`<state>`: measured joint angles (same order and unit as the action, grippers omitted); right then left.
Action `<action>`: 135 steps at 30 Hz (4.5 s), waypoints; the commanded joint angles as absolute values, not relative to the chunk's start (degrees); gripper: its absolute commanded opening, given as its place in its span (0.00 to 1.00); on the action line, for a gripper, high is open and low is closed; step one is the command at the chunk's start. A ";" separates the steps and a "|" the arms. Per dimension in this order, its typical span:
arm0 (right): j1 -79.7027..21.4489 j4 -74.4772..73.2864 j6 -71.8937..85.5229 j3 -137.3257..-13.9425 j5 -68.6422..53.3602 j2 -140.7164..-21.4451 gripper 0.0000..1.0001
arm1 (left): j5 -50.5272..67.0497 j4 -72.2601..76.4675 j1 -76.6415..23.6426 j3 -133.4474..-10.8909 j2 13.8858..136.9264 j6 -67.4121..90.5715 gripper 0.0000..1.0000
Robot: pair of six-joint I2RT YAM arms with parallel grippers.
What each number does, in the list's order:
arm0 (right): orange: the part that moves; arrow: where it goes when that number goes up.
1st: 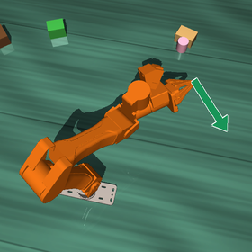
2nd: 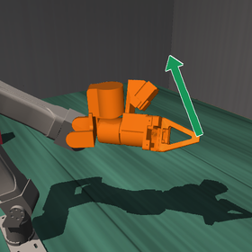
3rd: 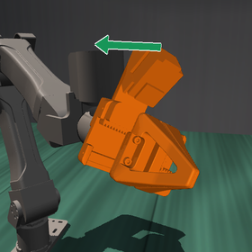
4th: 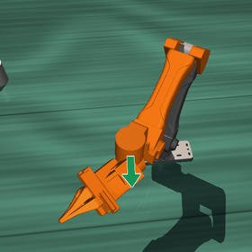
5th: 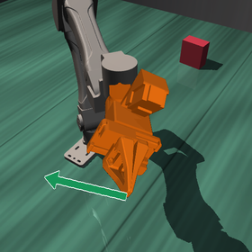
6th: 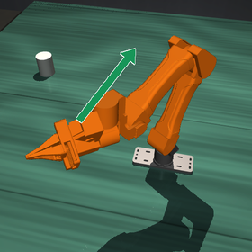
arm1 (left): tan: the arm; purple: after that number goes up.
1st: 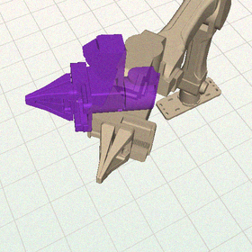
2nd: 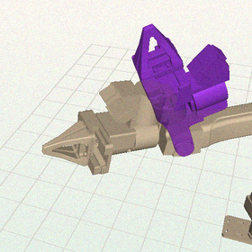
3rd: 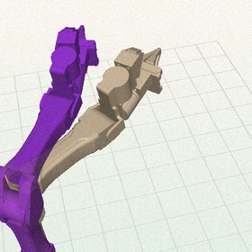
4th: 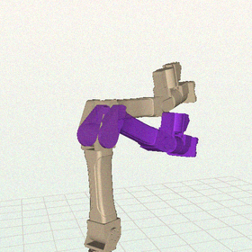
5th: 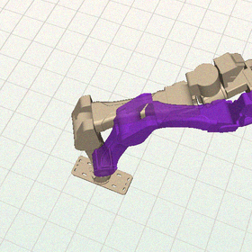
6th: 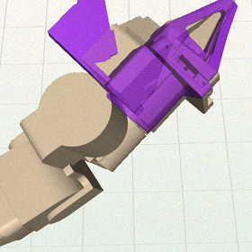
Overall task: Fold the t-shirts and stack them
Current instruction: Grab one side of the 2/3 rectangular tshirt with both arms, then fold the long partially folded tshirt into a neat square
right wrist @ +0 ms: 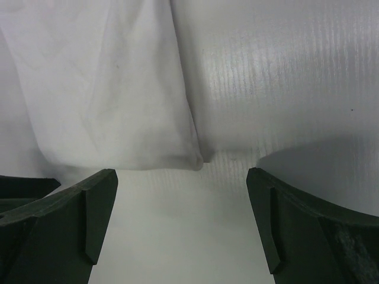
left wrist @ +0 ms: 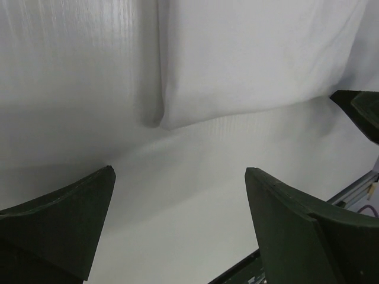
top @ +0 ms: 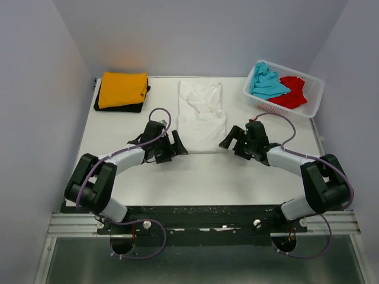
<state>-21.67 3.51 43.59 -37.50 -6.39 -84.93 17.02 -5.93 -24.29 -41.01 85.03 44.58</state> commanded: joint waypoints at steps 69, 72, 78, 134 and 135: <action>-22.89 -40.48 43.38 -16.69 -26.03 -33.84 0.05 | -8.11 -18.84 -67.74 -25.82 63.23 76.38 0.00; -22.88 -37.50 41.59 -20.94 -26.35 -36.89 0.06 | -11.55 -21.48 -67.68 -29.93 60.71 72.81 0.00; -22.94 -30.56 43.83 -30.68 -14.27 -40.68 0.06 | -15.03 -22.62 -63.28 -37.72 58.57 64.25 0.00; -15.47 19.77 34.69 -85.38 -15.86 -127.03 0.42 | 7.95 -18.90 -13.90 -90.47 117.00 47.20 0.32; -15.47 19.01 34.16 -86.39 -16.49 -127.60 0.60 | 7.92 -18.96 -13.80 -90.58 116.78 47.11 0.48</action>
<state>-16.38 15.05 36.16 -82.81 -12.91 -125.05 7.33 -16.88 -14.63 -88.66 116.55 46.48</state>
